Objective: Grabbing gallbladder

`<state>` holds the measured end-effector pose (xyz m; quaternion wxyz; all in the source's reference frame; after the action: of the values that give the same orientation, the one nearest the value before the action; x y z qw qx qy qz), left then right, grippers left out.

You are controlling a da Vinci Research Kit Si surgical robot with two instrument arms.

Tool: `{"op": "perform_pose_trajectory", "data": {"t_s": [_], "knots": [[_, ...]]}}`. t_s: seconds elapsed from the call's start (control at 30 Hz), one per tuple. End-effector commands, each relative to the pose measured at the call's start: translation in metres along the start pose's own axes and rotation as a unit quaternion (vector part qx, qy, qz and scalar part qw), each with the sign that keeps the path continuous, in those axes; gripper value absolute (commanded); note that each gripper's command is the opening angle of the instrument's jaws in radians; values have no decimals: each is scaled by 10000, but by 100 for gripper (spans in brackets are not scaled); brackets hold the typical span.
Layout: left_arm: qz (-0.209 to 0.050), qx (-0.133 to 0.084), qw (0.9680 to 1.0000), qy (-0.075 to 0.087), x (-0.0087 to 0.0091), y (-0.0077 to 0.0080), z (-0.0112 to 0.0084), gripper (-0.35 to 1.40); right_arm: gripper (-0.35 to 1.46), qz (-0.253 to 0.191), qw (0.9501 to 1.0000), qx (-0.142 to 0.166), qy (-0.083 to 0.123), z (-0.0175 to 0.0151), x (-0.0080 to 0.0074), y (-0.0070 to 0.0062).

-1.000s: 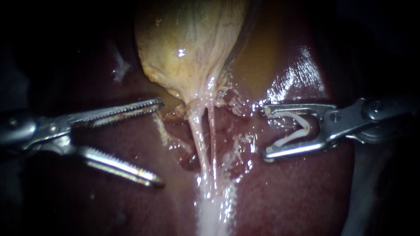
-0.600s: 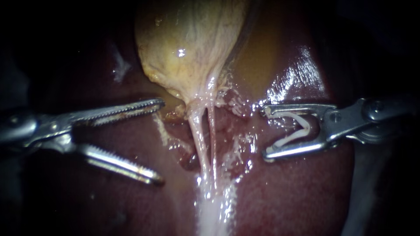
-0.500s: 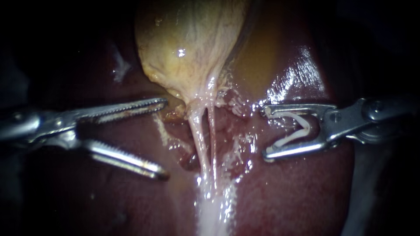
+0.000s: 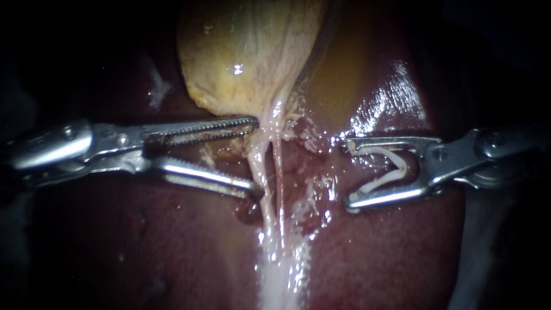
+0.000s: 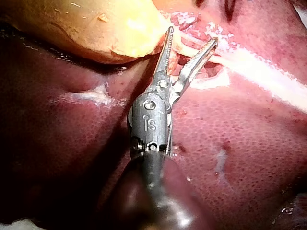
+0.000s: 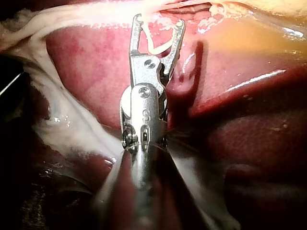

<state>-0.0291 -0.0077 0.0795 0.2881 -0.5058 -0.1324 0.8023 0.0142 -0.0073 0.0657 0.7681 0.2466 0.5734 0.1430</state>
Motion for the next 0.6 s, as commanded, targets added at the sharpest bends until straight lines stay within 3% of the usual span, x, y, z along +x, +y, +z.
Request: {"op": "perform_pose_trajectory", "data": {"t_s": [0.03,0.33,0.5,0.6], "knots": [[4,1,10000,-35,-1,-1,0,40,50,0,10000,0,0,0,0,0],[13,70,9999,-134,-9,-18,3,24,50,1,10000,-2,0,1,0,0],[23,136,9997,-204,-13,-23,3,2,50,0,10000,-2,0,1,0,0],[30,135,9996,-263,-15,-26,1,0,50,0,10000,-2,0,1,0,0]]}}
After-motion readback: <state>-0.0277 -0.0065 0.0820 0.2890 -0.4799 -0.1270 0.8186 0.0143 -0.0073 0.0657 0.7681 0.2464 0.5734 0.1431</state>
